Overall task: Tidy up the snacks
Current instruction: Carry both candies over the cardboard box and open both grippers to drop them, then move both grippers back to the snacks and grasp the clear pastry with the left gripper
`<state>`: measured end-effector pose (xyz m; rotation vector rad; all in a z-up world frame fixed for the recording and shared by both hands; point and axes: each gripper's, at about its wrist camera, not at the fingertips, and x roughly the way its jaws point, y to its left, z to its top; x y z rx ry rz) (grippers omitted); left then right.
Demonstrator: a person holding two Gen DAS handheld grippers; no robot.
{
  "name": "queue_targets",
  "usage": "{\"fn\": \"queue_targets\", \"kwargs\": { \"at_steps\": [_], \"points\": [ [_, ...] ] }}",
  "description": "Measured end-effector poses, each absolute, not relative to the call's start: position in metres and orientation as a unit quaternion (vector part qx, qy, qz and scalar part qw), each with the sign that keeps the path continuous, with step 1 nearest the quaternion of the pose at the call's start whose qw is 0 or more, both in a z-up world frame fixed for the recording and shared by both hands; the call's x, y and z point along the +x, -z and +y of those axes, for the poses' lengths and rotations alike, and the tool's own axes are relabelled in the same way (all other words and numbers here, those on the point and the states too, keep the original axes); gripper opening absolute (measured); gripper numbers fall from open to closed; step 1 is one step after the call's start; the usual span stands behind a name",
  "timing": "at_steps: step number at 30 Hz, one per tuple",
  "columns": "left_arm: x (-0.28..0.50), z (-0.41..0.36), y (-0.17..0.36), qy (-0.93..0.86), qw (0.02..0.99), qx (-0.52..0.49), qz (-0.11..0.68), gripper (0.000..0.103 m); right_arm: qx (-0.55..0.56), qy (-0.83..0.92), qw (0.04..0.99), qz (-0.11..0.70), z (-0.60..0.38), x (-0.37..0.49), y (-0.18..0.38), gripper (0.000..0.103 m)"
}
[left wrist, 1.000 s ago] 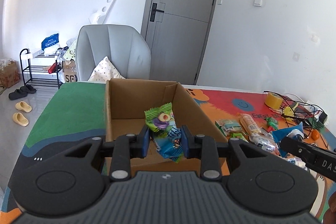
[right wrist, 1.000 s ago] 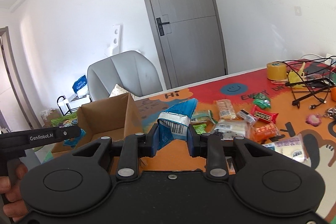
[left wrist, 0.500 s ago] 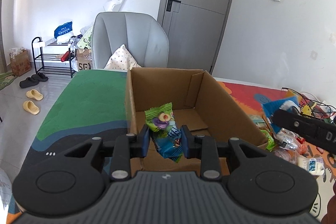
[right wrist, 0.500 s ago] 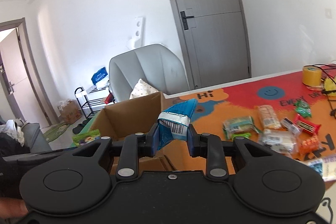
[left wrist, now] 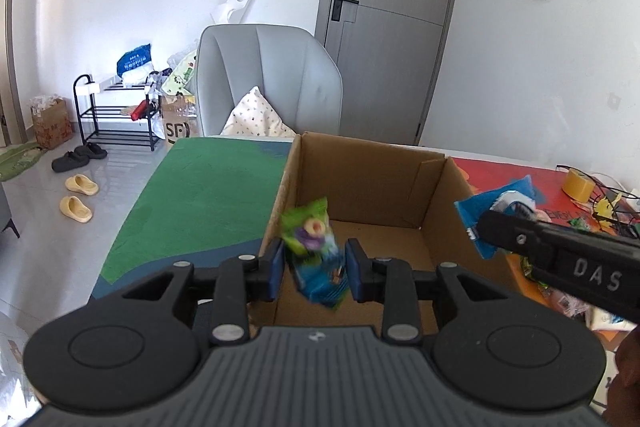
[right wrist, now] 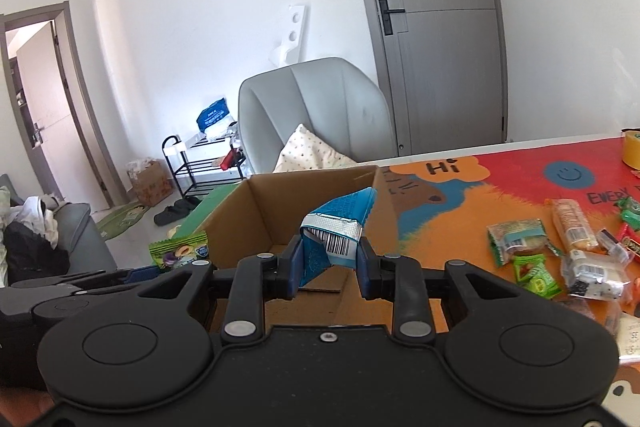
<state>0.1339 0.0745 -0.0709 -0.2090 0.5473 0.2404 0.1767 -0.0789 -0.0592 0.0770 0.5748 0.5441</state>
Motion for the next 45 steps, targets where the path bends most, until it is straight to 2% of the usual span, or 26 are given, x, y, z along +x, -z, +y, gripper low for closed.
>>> {"fn": "queue_targets", "kwargs": {
  "at_steps": [2, 5, 8, 12, 14, 18, 20, 25, 27, 32, 38, 45],
  "points": [
    [0.130, 0.076, 0.068, -0.114, 0.950, -0.110, 0.270, 0.035, 0.031, -0.269, 0.920, 0.282, -0.074, 0.176, 0.058, 0.033],
    [0.123, 0.077, 0.063, -0.109, 0.951, -0.120, 0.264, 0.043, 0.031, -0.267, 0.921, 0.281, -0.074, 0.173, 0.055, 0.039],
    [0.116, 0.073, 0.056, -0.111, 0.955, -0.118, 0.250, 0.050, 0.043, -0.264, 0.922, 0.279, -0.080, 0.173, 0.053, 0.039],
    [0.111, 0.066, 0.047, -0.120, 0.957, -0.111, 0.240, 0.072, 0.057, -0.255, 0.925, 0.278, -0.094, 0.169, 0.050, 0.039],
    [0.109, 0.063, 0.043, -0.116, 0.958, -0.113, 0.235, 0.079, 0.063, -0.250, 0.926, 0.277, -0.102, 0.166, 0.049, 0.040],
    [0.106, 0.053, 0.038, -0.110, 0.959, -0.104, 0.238, 0.089, 0.070, -0.238, 0.927, 0.281, -0.115, 0.163, 0.051, 0.051],
    [0.106, 0.048, 0.037, -0.102, 0.959, -0.100, 0.245, 0.092, 0.072, -0.230, 0.928, 0.283, -0.122, 0.159, 0.051, 0.054],
    [0.110, 0.035, 0.039, -0.098, 0.955, -0.089, 0.265, 0.093, 0.084, -0.204, 0.934, 0.282, -0.145, 0.152, 0.052, 0.070],
    [0.111, 0.029, 0.039, -0.100, 0.955, -0.083, 0.267, 0.093, 0.089, -0.188, 0.936, 0.283, -0.154, 0.149, 0.052, 0.081],
    [0.112, 0.016, 0.038, -0.091, 0.955, -0.080, 0.271, 0.095, 0.100, -0.152, 0.943, 0.277, -0.179, 0.143, 0.052, 0.097],
    [0.110, -0.006, 0.040, -0.074, 0.958, -0.077, 0.265, 0.103, 0.113, -0.126, 0.947, 0.274, -0.208, 0.139, 0.054, 0.103],
    [0.113, -0.035, 0.045, -0.054, 0.960, -0.066, 0.267, 0.103, 0.120, -0.104, 0.950, 0.268, -0.237, 0.131, 0.058, 0.103]
  ]
}}
